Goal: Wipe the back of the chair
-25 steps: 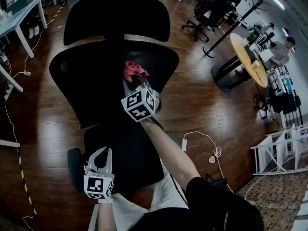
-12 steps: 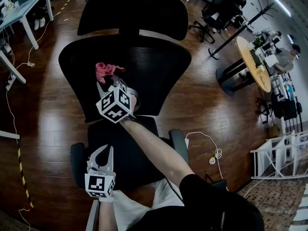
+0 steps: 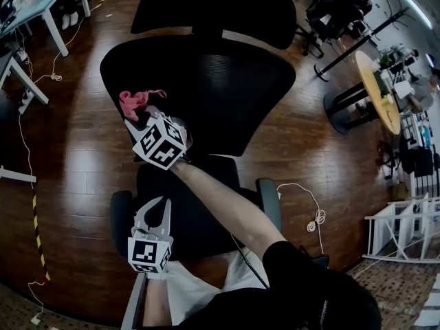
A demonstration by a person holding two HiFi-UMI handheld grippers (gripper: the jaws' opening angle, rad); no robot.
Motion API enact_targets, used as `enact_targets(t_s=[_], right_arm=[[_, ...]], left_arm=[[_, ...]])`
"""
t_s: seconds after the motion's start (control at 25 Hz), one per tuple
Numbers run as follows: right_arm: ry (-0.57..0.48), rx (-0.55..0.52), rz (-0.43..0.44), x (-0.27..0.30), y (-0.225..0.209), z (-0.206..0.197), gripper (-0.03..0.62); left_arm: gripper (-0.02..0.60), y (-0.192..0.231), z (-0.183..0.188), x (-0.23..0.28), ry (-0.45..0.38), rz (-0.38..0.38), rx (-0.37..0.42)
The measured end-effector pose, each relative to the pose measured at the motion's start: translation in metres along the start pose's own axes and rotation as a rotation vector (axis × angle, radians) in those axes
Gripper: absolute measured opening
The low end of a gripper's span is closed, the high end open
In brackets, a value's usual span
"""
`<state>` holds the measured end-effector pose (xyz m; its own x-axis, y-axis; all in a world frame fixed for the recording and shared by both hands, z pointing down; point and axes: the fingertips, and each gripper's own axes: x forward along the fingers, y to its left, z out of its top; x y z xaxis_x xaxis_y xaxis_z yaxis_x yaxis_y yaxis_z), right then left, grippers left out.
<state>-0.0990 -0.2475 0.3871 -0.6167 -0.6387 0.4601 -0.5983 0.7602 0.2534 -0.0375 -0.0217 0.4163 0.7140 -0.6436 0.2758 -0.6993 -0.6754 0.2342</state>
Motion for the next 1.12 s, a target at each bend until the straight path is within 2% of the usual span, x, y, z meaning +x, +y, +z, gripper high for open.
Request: enact_targets(t_s=[0.16,0.28,0.64,1.12], right_arm=[[-0.066,0.035,0.076,0.003,0.011,0.009,0.040],[-0.043,0.045,0.065,0.002,0.005,-0.002,0.040],[-0.001,0.188,-0.095,-0.034,-0.053,-0.056,0.041],[0.025,0.249,-0.240,-0.129,-0.109,-0.121,0.041]], left_arm=[[-0.008,-0.001,0.002,0.002,0.005,-0.004,0.001],[-0.008,-0.003,0.002,0.001,0.016,-0.002,-0.002],[-0.008,-0.009,0.000,0.009,0.035,-0.012,0.015],[-0.008,-0.035,0.004,0.031,0.067,-0.056,0.040]])
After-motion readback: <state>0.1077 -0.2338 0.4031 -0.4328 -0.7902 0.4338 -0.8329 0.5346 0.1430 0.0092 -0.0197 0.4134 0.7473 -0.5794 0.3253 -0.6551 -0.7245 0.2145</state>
